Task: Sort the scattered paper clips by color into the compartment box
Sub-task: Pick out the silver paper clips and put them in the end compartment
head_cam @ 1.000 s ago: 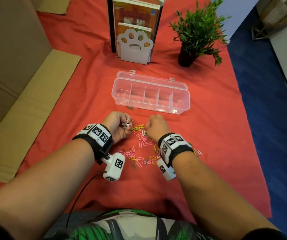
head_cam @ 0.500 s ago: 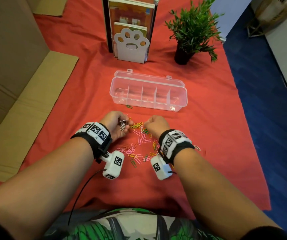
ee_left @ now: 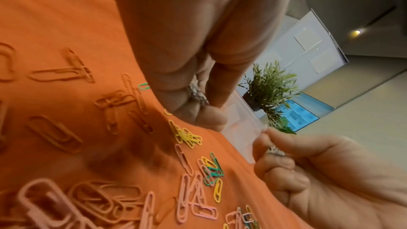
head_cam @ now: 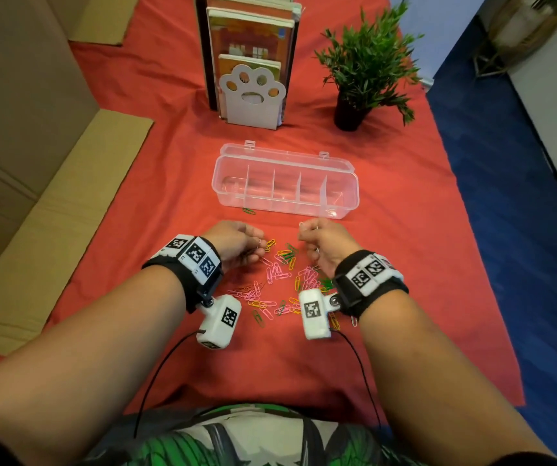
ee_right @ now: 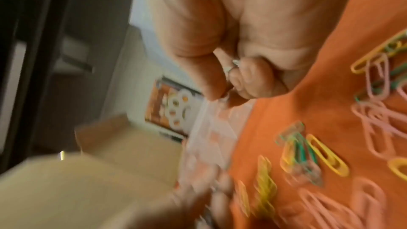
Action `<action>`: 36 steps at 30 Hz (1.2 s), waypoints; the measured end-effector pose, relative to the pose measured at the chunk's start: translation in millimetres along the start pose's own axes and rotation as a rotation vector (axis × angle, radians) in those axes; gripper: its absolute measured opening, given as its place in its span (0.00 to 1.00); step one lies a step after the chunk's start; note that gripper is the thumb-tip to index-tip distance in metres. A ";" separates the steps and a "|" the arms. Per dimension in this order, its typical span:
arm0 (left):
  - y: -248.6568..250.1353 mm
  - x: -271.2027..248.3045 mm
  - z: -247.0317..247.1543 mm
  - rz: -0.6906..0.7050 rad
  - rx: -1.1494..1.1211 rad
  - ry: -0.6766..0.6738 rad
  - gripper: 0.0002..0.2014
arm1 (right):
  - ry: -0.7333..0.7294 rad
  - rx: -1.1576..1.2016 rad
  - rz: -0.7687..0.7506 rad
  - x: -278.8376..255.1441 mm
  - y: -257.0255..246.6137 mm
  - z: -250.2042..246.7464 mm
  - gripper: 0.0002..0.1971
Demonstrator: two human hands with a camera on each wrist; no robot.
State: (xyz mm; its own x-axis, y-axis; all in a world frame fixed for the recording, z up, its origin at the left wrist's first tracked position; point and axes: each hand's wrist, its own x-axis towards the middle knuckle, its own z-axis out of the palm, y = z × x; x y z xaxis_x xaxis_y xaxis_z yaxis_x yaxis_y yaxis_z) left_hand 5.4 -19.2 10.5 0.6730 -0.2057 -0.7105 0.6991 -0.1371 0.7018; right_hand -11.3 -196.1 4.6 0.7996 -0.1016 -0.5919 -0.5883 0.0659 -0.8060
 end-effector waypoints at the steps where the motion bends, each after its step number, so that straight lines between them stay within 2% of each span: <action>1: 4.2 -0.5 4.8 -0.002 -0.009 -0.018 0.09 | -0.015 0.150 0.017 -3.7 -5.1 -9.7 0.13; 5: 36.6 -1.4 24.8 -0.039 -0.199 -0.131 0.07 | -0.026 0.600 0.088 -14.6 -32.3 -48.0 0.10; 7: 57.6 0.9 35.7 -0.016 -0.286 -0.195 0.08 | 0.003 0.702 0.114 -18.3 -46.7 -62.3 0.12; 9: 78.5 1.8 50.2 0.011 -0.315 -0.232 0.06 | 0.041 0.702 0.103 -19.3 -56.4 -74.8 0.13; 12: 101.4 5.1 76.5 0.029 -0.305 -0.237 0.04 | 0.117 0.569 0.028 -19.4 -62.2 -89.9 0.13; 16: 112.3 16.8 105.1 0.038 -0.317 -0.208 0.02 | 0.208 0.247 -0.110 -15.9 -61.5 -99.1 0.16; 20: 112.7 27.7 116.2 0.065 -0.340 -0.156 0.10 | 0.295 0.060 -0.129 -2.0 -59.8 -102.7 0.19; 24: 108.5 29.9 109.0 0.112 -0.300 -0.069 0.11 | 0.353 -0.119 -0.208 15.1 -66.5 -93.8 0.17; 27: 101.6 22.3 93.9 0.222 -0.156 0.059 0.10 | 0.353 -0.331 -0.288 35.2 -75.0 -79.5 0.14; 30: 80.2 11.4 72.3 0.309 0.047 0.134 0.09 | 0.182 -0.627 -0.240 44.4 -82.3 -62.9 0.23; 31: 69.8 7.9 64.6 0.326 0.132 0.155 0.09 | 0.168 -0.686 -0.238 44.9 -83.6 -59.8 0.26; 34: 37.7 -4.1 47.4 0.348 0.382 0.141 0.09 | 0.238 -0.642 -0.270 37.8 -79.4 -58.7 0.28; 36: 20.4 -12.3 43.9 0.352 0.556 0.108 0.03 | 0.283 -0.649 -0.286 23.8 -70.9 -60.9 0.22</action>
State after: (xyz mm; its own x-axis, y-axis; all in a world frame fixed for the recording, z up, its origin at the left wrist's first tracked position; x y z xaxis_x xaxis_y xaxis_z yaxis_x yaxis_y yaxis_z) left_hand 0.8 -62.0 35.8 0.8788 -0.2358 -0.4150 0.2235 -0.5649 0.7943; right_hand 42.1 -263.6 48.0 0.9214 -0.2833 -0.2660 -0.3860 -0.5892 -0.7098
